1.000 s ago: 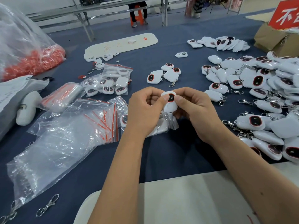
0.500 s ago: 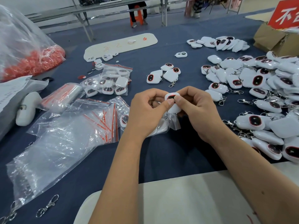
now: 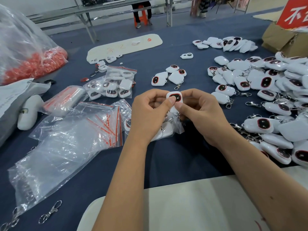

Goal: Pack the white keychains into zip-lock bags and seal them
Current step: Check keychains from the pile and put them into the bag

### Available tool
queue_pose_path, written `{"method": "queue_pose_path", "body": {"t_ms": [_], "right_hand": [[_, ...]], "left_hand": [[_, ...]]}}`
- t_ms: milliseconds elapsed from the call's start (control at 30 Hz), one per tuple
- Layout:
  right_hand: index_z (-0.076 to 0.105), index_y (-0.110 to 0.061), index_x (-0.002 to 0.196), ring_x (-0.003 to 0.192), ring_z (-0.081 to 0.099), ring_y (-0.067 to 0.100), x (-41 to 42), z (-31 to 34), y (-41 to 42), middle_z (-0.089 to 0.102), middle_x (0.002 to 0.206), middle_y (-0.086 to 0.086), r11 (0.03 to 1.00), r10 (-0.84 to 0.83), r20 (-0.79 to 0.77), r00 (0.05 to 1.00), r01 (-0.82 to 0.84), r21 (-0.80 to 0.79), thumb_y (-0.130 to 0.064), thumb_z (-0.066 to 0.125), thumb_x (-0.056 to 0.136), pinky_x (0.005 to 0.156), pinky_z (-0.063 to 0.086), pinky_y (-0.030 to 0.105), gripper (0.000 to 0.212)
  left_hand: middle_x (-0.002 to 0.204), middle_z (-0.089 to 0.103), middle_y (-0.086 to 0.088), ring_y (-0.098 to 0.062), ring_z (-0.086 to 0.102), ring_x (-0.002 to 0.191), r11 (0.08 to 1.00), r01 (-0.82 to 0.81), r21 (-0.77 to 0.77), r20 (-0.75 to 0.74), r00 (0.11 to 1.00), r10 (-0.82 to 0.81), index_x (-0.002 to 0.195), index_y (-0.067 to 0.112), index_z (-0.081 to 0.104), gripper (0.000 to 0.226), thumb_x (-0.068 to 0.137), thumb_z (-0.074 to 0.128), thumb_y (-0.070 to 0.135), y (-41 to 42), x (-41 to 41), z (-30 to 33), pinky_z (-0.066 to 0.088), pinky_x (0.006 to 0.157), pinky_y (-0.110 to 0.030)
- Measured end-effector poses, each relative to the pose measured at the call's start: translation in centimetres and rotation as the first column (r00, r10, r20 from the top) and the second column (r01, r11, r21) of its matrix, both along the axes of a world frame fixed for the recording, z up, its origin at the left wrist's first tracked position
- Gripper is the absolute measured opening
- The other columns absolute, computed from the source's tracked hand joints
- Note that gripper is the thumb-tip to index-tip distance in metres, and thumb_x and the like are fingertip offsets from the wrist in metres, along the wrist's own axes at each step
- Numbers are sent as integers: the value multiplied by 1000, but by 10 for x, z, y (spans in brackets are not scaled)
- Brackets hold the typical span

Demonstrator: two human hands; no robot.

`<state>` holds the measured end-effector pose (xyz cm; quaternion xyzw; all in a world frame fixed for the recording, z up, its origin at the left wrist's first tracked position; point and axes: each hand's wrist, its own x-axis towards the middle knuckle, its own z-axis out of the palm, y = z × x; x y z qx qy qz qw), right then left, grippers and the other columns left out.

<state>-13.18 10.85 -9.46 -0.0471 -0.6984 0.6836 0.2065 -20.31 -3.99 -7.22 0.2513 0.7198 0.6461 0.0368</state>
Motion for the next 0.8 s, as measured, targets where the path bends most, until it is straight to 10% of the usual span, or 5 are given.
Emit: {"method": "queue_pose_path", "body": {"t_ms": [400,800], "right_hand": [[74,-15,111,81,71,6,-2,1,1,80,94,-1,972,-235,-45,971,235,-11,-15,71,100,74,56,21,11],[68,-23,111,69,63,4,-4,2,6,73,81,-12,929,-371,-23,928,371,5,-16,63,105,69,55,27,11]], "left_hand": [[84,72,12,-7,67,81,977,-198,-75,-217,960,178,94,20,76,16,92,68,6,5,3,-1,54,71,-21],[122,54,5,-16,35,123,843,-257,-473,-503,864,-19,115,34,78,71,80,50,-20,10,3,-6,30,102,-12]]}}
